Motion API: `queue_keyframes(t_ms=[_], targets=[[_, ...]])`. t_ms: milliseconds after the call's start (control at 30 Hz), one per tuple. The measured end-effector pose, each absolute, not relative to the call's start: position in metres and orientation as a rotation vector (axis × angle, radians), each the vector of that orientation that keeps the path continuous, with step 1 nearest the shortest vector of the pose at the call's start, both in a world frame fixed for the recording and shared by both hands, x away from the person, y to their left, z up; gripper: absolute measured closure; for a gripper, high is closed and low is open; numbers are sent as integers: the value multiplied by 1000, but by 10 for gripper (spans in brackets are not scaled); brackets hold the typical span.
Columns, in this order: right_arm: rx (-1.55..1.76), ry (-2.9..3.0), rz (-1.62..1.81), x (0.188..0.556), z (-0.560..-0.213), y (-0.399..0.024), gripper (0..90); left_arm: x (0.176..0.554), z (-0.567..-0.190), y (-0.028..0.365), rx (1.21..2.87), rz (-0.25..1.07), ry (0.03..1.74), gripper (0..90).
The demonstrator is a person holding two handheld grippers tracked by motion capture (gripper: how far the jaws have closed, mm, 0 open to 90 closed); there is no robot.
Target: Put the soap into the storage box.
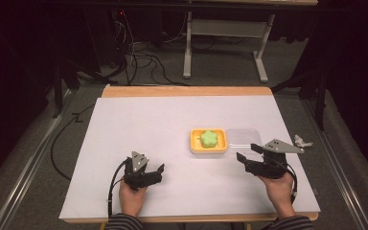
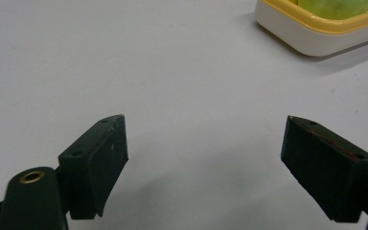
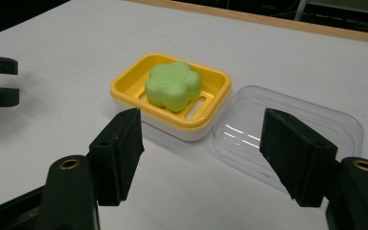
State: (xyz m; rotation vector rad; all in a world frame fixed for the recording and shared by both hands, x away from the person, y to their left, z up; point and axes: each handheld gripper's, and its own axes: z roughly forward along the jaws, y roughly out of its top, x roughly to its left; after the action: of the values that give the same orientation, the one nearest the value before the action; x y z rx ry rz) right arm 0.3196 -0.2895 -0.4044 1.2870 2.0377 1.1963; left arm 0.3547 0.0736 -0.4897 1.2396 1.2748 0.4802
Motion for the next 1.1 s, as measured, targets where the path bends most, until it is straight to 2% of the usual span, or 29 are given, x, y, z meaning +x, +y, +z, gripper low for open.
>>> queue_keyframes(t_ms=[1100], targets=[[1325, 2084, 1105, 310, -444, -274, 322, 354, -490, 73, 1242, 484, 1272, 170]])
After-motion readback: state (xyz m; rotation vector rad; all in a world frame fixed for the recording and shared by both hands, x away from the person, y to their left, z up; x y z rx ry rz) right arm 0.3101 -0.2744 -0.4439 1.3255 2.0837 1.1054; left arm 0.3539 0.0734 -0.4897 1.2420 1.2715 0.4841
